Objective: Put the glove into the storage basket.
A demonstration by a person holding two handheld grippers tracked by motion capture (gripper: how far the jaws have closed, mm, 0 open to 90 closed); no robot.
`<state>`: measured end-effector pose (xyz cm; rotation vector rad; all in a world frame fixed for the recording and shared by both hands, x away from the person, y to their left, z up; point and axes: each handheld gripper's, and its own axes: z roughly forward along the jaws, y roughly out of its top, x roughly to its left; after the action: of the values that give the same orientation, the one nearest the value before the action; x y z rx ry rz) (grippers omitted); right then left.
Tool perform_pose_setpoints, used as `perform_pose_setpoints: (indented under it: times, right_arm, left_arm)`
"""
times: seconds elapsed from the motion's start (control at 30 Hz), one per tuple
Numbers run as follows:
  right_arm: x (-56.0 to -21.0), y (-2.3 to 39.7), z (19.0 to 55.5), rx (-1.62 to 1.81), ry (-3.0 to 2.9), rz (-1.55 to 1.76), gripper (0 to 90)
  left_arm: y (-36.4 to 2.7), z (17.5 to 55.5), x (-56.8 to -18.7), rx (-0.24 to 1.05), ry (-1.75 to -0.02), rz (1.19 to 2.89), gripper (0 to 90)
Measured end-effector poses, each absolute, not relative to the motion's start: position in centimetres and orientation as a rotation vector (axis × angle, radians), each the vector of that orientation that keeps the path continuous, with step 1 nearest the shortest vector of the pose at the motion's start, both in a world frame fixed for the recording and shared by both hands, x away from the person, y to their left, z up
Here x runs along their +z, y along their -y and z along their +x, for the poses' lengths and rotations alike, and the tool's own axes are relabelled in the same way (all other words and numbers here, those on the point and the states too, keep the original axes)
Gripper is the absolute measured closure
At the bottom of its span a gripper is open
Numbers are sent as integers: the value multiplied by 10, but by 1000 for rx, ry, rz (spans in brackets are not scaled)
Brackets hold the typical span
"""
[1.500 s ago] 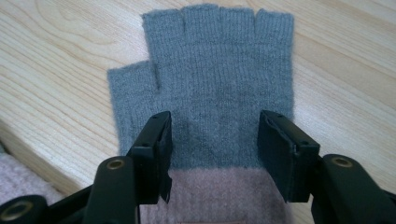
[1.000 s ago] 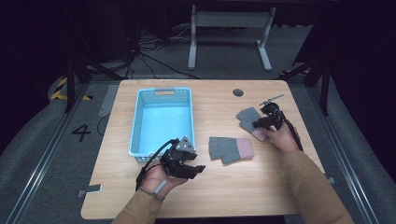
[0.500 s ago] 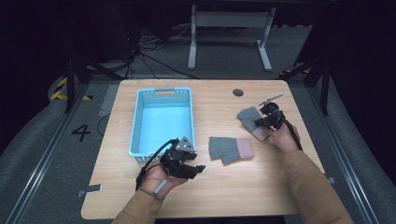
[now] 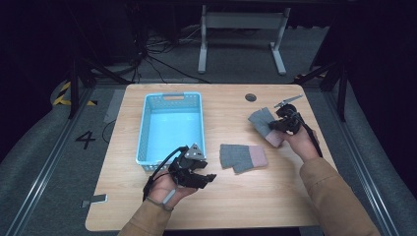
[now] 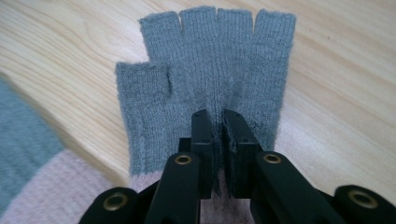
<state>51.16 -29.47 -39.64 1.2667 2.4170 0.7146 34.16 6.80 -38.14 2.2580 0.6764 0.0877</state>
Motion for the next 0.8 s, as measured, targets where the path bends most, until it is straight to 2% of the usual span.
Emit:
perform_pose_setpoints:
  times: [0.47,0.8]
  right_arm:
    - [-361,281,488,775,-2470,1103,838]
    - [-351,266,471,811,-2552,974,836]
  left_arm:
    - [-68,341,-381,84,-679,2256,474]
    - [-70,343,-379,97,-740,2218,453]
